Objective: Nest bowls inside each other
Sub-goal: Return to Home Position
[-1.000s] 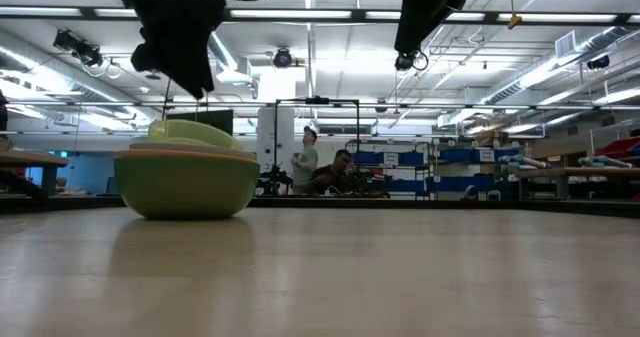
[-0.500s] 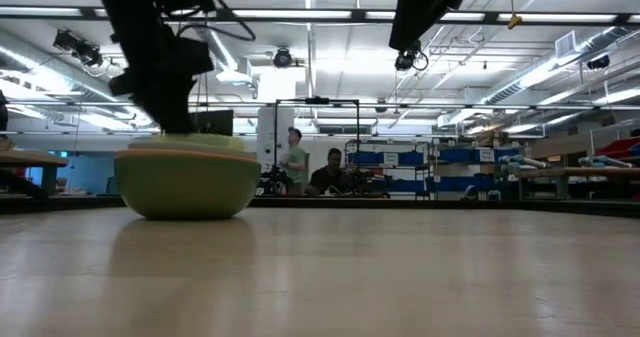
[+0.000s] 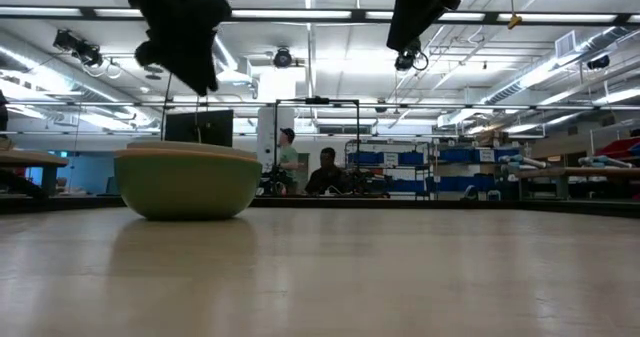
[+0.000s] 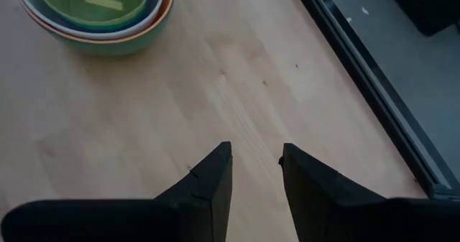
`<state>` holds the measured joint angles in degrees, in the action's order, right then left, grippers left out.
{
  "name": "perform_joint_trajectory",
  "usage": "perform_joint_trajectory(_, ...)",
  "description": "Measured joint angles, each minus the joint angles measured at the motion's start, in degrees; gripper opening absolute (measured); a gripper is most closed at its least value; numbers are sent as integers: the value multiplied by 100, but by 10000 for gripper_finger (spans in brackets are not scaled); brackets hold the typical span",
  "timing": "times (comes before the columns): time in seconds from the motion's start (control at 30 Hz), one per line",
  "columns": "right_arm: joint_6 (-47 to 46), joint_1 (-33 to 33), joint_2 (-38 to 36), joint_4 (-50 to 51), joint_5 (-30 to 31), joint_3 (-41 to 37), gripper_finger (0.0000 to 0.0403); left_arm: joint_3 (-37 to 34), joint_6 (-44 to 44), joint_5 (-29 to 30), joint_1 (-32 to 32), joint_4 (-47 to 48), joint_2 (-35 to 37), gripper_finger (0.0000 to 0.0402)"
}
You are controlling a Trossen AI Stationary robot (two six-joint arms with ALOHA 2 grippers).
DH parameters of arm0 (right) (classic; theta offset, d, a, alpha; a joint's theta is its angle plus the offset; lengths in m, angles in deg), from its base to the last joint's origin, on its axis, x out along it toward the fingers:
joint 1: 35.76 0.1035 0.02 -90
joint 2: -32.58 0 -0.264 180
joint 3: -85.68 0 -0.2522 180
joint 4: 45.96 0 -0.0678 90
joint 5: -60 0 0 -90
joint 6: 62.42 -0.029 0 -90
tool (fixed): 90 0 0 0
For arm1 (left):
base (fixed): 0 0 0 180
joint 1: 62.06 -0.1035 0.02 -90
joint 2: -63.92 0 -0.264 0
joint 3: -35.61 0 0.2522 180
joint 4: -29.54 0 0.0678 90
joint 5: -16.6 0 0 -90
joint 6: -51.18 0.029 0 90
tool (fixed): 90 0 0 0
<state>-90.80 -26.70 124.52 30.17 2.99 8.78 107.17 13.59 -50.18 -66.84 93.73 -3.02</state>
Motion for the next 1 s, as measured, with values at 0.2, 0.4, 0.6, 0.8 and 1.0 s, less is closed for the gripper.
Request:
perform_joint_trajectory(0.2,31,-14,-2,1,0,0,110,516,452,142,2,17,0,157)
perform_joint_trajectory(0.4,1143,61,-2,-506,72,0,111,1121,1060,151,161,21,28,157)
perform_joint_trajectory(0.6,1984,254,-4,-1255,58,0,111,1955,1902,377,536,-49,309,157)
perform_joint_trajectory(0.8,3510,0,-66,-3971,-2446,0,110,2089,3294,537,950,-1728,1013,157)
perform_joint_trajectory(1.0,3865,-748,-784,-4738,-4601,129,111,1969,4088,551,978,-2291,2007,157)
